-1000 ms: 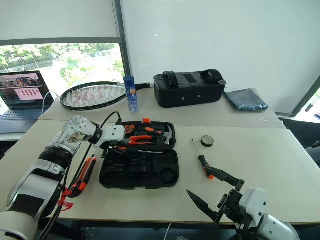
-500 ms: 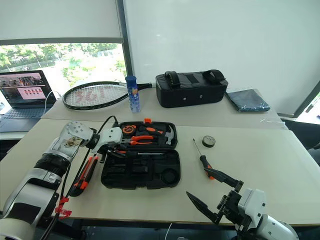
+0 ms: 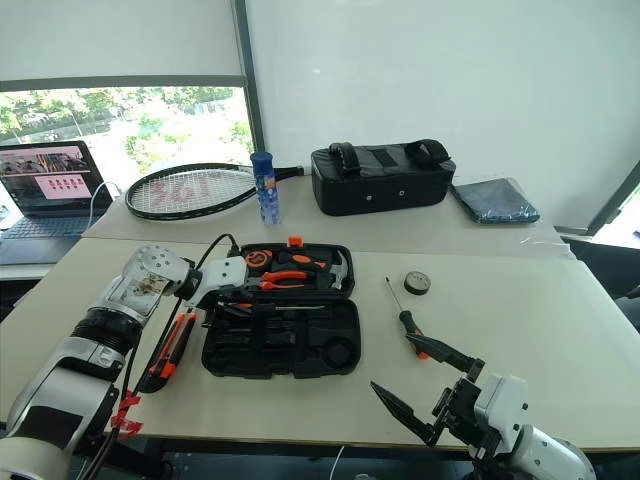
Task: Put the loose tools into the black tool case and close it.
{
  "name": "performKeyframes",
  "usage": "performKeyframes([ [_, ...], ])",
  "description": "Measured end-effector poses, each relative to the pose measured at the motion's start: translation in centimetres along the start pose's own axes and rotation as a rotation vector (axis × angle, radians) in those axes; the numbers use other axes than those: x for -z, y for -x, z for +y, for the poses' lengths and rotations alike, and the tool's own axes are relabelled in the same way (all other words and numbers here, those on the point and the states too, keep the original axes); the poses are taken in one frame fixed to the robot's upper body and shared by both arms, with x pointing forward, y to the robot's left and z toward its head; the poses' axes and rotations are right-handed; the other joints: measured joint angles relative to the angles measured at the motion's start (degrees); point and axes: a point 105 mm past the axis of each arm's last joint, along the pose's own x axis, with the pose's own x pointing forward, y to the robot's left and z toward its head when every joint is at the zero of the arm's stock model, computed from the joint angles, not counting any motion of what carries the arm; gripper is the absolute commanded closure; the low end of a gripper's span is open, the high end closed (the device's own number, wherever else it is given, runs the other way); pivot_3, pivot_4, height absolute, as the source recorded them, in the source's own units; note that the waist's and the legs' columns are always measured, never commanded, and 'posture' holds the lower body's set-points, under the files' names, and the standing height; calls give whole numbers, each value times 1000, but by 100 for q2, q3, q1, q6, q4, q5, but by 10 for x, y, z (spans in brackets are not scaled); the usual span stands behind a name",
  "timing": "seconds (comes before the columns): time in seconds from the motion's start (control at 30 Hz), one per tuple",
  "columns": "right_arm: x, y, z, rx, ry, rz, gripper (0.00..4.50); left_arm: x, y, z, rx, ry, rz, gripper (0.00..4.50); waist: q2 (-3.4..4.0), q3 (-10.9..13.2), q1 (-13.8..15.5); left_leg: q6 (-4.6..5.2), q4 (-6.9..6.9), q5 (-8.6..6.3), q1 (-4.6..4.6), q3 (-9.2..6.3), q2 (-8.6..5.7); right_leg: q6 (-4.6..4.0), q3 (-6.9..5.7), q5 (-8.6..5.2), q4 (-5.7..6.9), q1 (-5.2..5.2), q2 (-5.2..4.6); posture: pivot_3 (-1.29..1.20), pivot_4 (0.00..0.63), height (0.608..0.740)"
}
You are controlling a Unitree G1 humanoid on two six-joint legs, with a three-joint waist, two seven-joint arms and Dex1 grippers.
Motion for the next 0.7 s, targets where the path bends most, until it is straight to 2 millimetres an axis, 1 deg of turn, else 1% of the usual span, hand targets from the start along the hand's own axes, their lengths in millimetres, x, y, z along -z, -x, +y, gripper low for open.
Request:
performKeyframes([
  [0.07,0,0,0,1,1,-1,0,0,-1,0,-3,-6,6,3616,0,0,3,0,0,0,0,0,0,0,0,0,0,1,0,0,150,740],
  [0.1,0,0,0,2,2,-1,0,0,-2,0,-3,-5,5,3118,0,0,5,0,0,0,0,0,0,0,0,0,0,1,0,0,150,740],
  [0.13,1,0,0,2,2,-1,0,0,-2,0,-3,-4,3,3118,0,0,8,0,1,0,1,0,0,0,0,0,0,2,0,0,150,740],
  [0.17,0,0,0,2,3,-1,0,0,-3,1,-6,-2,1,2577,0,0,16,0,2,0,1,0,0,0,0,0,0,3,-1,0,150,740],
  [0.2,0,0,0,2,5,-2,0,0,-4,0,0,-1,1,2371,0,0,23,0,2,0,1,0,0,0,0,0,0,3,0,0,150,740],
  [0.3,1,0,0,1,6,-1,0,-4,-7,-4,25,-5,-34,1329,1,1,65,0,7,0,1,0,0,0,-1,0,1,4,0,0,150,740],
  [0.37,1,0,0,-1,7,1,0,-10,-5,-4,24,-19,-78,1329,1,2,92,0,12,0,-1,-1,0,0,-3,0,1,4,0,0,150,740],
  [0.57,2,-1,2,-5,2,2,0,-38,19,7,-38,-56,-250,1329,2,2,110,0,15,0,-2,-1,1,0,-3,0,1,5,0,0,150,740],
  [0.63,3,-1,2,-6,-2,2,0,-42,26,12,-64,-61,-269,1835,2,1,111,0,15,0,-1,-1,0,0,-2,0,1,5,0,0,150,740],
  [0.67,3,-1,2,-6,-3,2,0,-41,26,13,-75,-63,-267,1988,3,1,108,0,15,0,1,-1,0,0,-2,0,1,7,0,0,150,740],
  [0.7,3,-1,2,-7,-4,3,0,-40,26,14,-86,-71,-261,2480,3,2,104,0,15,0,1,-1,0,0,-2,0,1,7,0,0,150,740],
])
